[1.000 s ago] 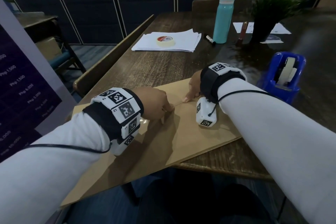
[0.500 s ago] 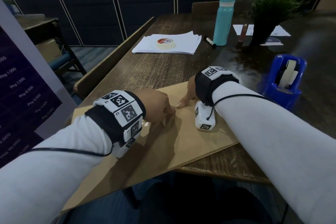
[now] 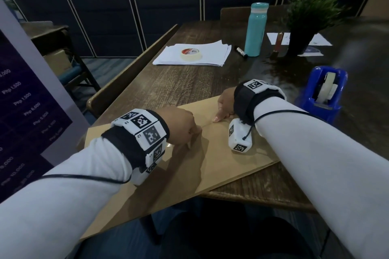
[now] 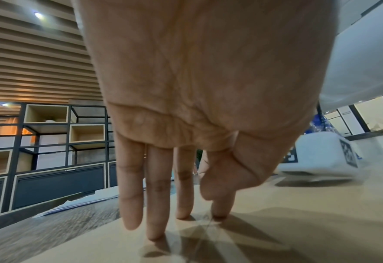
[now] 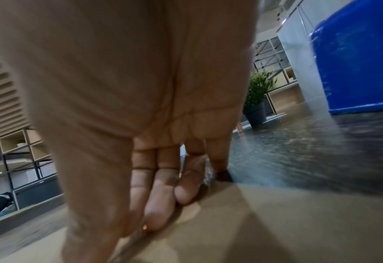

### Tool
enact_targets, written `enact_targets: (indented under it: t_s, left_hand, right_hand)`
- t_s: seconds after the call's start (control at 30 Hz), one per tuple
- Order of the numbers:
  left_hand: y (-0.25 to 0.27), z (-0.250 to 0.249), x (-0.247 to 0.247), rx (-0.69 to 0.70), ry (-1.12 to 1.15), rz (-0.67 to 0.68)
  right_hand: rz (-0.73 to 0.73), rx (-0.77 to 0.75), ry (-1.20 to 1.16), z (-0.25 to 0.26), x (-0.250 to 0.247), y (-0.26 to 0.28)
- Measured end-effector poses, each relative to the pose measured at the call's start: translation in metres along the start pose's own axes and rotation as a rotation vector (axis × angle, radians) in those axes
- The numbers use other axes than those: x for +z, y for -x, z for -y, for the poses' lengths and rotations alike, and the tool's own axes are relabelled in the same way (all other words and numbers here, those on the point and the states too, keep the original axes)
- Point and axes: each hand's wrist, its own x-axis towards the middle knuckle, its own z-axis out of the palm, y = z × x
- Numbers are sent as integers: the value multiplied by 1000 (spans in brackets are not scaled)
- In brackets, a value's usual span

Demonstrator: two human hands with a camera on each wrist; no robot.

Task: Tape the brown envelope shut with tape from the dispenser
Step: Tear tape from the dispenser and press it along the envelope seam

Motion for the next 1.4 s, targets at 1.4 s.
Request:
enact_targets:
  t_s: [1.4]
  left_hand:
    - [-61, -151, -107, 151, 985, -414]
  right_hand:
    - [-597, 271, -292, -179, 10, 117]
